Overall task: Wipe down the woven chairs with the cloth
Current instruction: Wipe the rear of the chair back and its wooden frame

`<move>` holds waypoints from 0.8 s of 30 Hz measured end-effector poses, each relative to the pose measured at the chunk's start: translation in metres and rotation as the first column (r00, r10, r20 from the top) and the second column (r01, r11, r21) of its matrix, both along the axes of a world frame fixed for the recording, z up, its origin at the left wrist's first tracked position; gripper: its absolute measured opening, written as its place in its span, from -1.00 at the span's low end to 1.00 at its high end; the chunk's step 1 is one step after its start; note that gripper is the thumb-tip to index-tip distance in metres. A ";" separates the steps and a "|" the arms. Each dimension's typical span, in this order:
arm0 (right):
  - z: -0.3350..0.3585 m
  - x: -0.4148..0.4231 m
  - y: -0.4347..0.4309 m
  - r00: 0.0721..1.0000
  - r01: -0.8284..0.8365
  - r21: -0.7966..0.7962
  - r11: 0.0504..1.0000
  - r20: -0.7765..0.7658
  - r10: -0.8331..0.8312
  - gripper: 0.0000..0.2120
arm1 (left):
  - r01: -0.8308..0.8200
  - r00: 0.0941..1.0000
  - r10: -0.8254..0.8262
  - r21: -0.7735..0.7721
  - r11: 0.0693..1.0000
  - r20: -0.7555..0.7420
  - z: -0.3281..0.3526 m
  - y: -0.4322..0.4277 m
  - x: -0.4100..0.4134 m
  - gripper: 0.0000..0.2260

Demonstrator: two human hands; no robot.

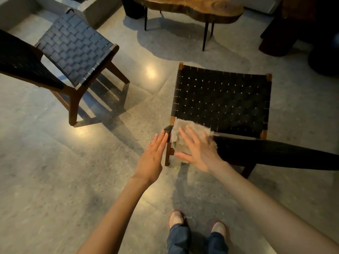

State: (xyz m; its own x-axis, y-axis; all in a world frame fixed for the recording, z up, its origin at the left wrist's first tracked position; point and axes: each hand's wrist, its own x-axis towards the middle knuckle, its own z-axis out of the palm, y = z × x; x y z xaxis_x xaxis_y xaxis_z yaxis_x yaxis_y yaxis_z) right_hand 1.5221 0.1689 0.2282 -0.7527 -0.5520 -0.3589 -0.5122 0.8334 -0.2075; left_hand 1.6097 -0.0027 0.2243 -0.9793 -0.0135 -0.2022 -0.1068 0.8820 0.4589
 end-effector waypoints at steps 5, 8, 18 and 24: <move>-0.015 0.003 -0.035 0.977 0.007 0.039 0.999 -0.212 0.001 -0.31 | -0.003 1.000 0.003 0.027 1.000 -0.009 -0.007 0.000 -0.001 -0.18; -0.022 0.003 -0.033 0.940 -0.018 0.069 0.997 -0.337 0.040 -0.34 | -0.023 1.000 0.023 0.022 0.999 -0.010 -0.009 0.005 0.000 -0.20; -0.023 -0.003 -0.001 0.943 0.053 0.069 0.996 -0.332 -0.027 -0.37 | -0.015 1.000 0.015 -0.045 0.999 0.007 0.011 0.046 -0.011 -0.29; -0.026 -0.004 0.051 0.954 0.083 0.129 0.988 -0.296 -0.042 -0.34 | 0.045 0.993 -0.036 -0.084 0.995 0.109 0.013 0.082 -0.023 -0.27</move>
